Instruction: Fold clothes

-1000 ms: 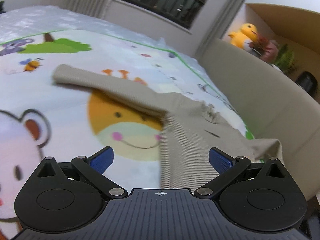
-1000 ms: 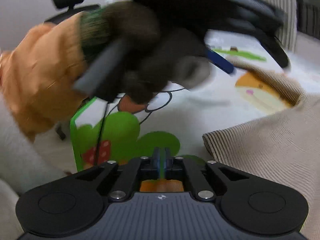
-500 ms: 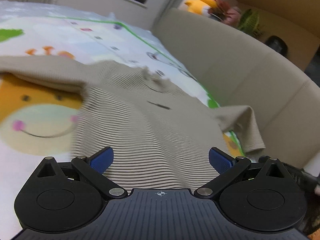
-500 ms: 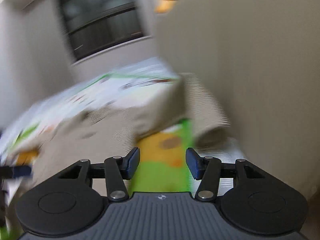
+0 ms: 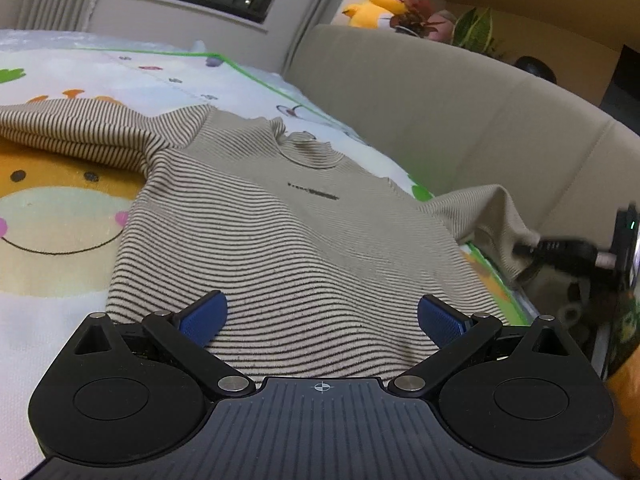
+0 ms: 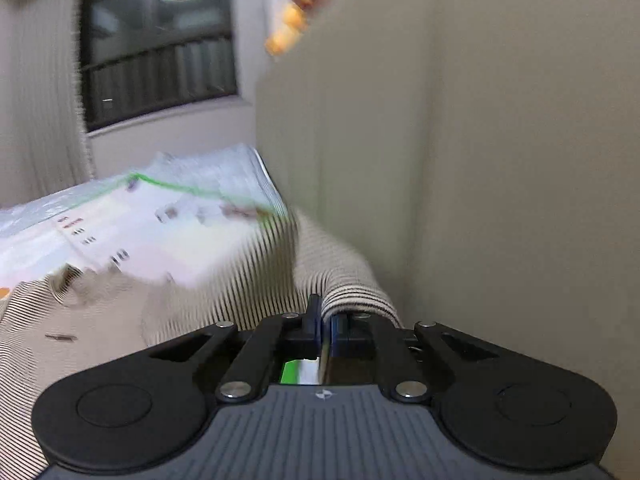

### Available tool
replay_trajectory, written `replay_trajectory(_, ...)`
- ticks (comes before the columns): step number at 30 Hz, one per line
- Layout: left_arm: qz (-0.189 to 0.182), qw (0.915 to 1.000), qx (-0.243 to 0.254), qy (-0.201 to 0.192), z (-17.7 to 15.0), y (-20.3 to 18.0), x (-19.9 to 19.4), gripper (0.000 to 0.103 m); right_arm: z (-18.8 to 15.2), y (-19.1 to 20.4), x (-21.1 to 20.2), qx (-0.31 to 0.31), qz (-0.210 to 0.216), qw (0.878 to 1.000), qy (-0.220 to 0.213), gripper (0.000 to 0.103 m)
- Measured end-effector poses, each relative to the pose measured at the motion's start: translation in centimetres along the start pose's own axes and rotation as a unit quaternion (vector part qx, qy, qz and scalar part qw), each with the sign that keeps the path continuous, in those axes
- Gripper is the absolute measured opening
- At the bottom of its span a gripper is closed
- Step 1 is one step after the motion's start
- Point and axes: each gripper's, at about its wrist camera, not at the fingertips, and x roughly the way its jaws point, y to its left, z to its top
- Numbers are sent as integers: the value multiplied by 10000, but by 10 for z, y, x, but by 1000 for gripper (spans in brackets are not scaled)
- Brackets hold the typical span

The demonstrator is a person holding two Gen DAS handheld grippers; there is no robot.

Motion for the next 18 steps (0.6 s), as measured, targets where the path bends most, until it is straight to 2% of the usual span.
replay_trajectory(2, -16, 10000, -8, -25, 0, 0, 0, 103, 24, 6, -17, -267, 60, 9991, -322, 4)
replay_trajectory(7, -65, 9999, -30, -80, 0, 2, 0, 103, 70, 30, -53, -543, 404, 9945, -794, 4)
replay_trajectory(10, -114, 9998, -58, -125, 0, 4, -2, 103, 91, 55, -74, -801, 706, 9895, -969, 4)
replay_trajectory(18, -222, 9994, -98, -230, -2, 6, -4, 103, 124, 145, -77, -1434, 1393, 9732, -1138, 4)
